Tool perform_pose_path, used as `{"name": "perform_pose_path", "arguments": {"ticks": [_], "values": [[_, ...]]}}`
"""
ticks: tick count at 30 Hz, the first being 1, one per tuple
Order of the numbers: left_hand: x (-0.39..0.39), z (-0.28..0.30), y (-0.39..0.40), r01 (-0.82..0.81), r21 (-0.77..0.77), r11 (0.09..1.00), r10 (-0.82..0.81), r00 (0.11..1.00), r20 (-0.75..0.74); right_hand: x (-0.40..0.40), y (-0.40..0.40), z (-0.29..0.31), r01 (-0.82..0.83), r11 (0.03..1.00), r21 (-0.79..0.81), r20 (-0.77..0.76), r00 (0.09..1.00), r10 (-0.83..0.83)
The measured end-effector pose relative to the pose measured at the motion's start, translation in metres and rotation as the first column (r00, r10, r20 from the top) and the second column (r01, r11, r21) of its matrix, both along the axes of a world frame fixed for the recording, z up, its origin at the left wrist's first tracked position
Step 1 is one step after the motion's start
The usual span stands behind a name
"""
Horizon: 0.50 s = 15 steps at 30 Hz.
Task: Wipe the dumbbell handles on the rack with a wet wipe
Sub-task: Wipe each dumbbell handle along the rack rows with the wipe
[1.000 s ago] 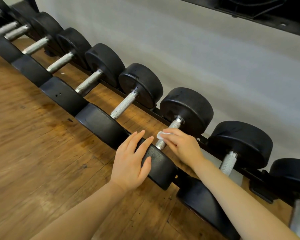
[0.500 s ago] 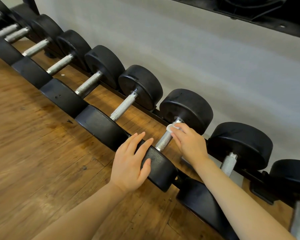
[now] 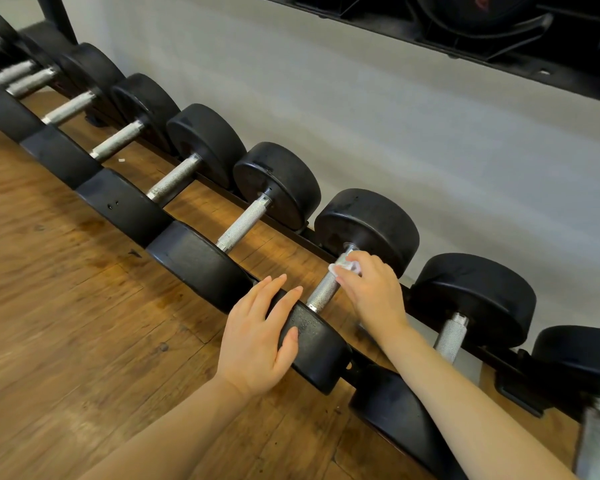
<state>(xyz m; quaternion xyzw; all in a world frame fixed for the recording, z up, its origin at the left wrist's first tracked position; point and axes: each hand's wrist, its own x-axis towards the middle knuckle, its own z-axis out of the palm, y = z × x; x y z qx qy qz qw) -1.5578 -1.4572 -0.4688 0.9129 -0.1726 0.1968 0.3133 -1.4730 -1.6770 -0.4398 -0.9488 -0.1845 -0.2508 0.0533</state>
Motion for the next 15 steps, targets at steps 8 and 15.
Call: {"name": "perform_pose_path", "arguments": {"ticks": [8,15], "values": [[0.001,-0.001,0.0,-0.002,0.009,1.0,0.002,1.0,0.002,-0.011,-0.001,-0.004,-0.135,0.99,0.029,-0.046,0.99,0.136],[0.0,0.0,0.001,-0.001,0.01,1.0,0.001,1.0,0.009,-0.017,-0.001,-0.001,-0.206,0.96,0.191,-0.145,0.961,0.235]]}}
